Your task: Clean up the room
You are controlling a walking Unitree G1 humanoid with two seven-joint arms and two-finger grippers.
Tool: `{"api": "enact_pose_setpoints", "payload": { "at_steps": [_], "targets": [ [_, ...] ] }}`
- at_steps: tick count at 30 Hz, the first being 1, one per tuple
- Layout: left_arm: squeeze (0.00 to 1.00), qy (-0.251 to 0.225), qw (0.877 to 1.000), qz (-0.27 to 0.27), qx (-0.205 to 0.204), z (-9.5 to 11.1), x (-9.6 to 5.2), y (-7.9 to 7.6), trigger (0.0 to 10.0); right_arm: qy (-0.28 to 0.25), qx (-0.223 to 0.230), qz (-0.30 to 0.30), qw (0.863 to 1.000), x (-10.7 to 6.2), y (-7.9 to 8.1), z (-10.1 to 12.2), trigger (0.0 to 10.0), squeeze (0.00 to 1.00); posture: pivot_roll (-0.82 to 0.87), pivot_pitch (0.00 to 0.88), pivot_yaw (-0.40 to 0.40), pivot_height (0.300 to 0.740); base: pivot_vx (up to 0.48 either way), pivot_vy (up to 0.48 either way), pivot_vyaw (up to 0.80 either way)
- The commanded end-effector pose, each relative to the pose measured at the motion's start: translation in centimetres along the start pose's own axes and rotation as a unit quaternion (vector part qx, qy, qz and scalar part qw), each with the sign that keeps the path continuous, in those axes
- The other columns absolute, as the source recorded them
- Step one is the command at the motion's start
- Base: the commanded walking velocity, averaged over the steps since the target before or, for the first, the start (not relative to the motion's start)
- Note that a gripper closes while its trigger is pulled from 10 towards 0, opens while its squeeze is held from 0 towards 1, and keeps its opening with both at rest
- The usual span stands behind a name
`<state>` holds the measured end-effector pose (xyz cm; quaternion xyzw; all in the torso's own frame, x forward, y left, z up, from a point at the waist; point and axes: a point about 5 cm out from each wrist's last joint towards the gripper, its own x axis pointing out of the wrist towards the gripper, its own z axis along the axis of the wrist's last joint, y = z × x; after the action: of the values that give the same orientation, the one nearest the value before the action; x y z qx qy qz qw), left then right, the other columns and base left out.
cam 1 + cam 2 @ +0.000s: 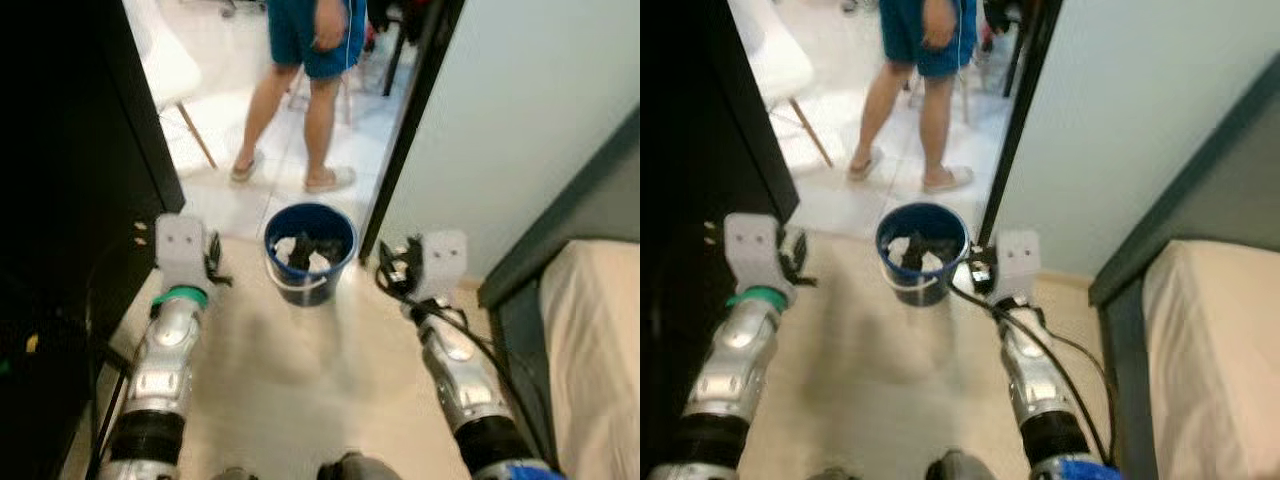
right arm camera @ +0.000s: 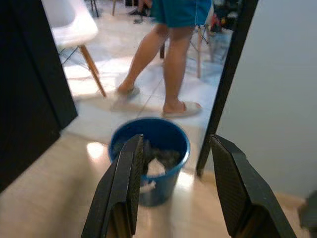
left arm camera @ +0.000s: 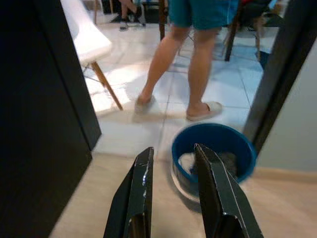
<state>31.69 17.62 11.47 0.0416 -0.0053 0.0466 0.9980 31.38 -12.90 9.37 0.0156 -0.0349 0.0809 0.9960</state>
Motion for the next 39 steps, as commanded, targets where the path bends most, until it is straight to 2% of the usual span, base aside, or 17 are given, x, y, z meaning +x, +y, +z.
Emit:
{"api": "enact_pose_setpoints", "payload": {
  "at_steps": [1, 39],
  "targets": [
    [0.0, 0.011, 1.0, 0.011, 0.006, -0.63, -0.26, 0.79, 10.0, 0.007, 0.004, 0.008, 1.0, -0.15, 0.61, -0.41, 10.0, 0.0, -0.02, 0.004, -0.01, 0.74, -0.368, 0.0, 0.0],
    [0.0, 0.01, 1.0, 0.014, 0.004, -0.61, -0.26, 0.84, 10.0, 0.01, 0.001, 0.01, 1.0, -0.12, 0.57, -0.52, 10.0, 0.0, -0.01, 0.01, -0.014, 0.74, -0.365, 0.0, 0.0]
  ]
}}
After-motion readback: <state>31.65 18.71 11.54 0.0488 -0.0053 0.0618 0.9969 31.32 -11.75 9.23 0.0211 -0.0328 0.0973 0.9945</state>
